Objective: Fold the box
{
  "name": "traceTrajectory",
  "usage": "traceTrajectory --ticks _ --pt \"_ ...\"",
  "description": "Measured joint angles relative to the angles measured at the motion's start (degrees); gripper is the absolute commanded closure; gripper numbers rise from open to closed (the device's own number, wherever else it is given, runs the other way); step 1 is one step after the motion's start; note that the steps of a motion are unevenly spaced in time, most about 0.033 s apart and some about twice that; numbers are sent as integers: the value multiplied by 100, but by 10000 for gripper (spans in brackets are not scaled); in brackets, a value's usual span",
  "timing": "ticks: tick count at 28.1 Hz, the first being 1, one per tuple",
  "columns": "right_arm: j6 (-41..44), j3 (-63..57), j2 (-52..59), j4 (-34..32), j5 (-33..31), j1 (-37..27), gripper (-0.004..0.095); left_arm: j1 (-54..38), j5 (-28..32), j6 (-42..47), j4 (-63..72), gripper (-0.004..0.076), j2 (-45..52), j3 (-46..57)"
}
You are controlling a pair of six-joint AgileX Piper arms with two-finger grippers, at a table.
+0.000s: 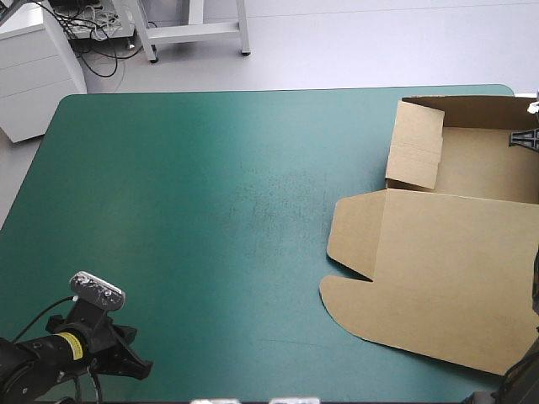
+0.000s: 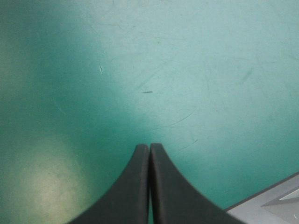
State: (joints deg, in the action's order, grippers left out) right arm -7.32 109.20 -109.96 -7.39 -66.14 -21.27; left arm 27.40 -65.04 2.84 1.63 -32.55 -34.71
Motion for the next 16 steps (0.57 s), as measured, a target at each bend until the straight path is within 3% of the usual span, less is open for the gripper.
traceTrajectory --ticks 4,5,6,10,12,16 --pt "90 0 -32 -18 85 -4 643 0 0 0 14 756 1 0" --pt "101 0 -43 -18 109 -4 566 0 0 0 16 756 1 0" --pt "109 0 -49 -13 116 -4 404 0 0 0 16 756 1 0" --pt "134 0 -54 -104 156 -7 104 0 0 -5 16 756 1 0" --pt "134 0 -54 -141 162 -7 42 0 0 -5 16 756 1 0" --pt "146 7 -54 -146 194 -7 43 0 0 -5 16 756 1 0"
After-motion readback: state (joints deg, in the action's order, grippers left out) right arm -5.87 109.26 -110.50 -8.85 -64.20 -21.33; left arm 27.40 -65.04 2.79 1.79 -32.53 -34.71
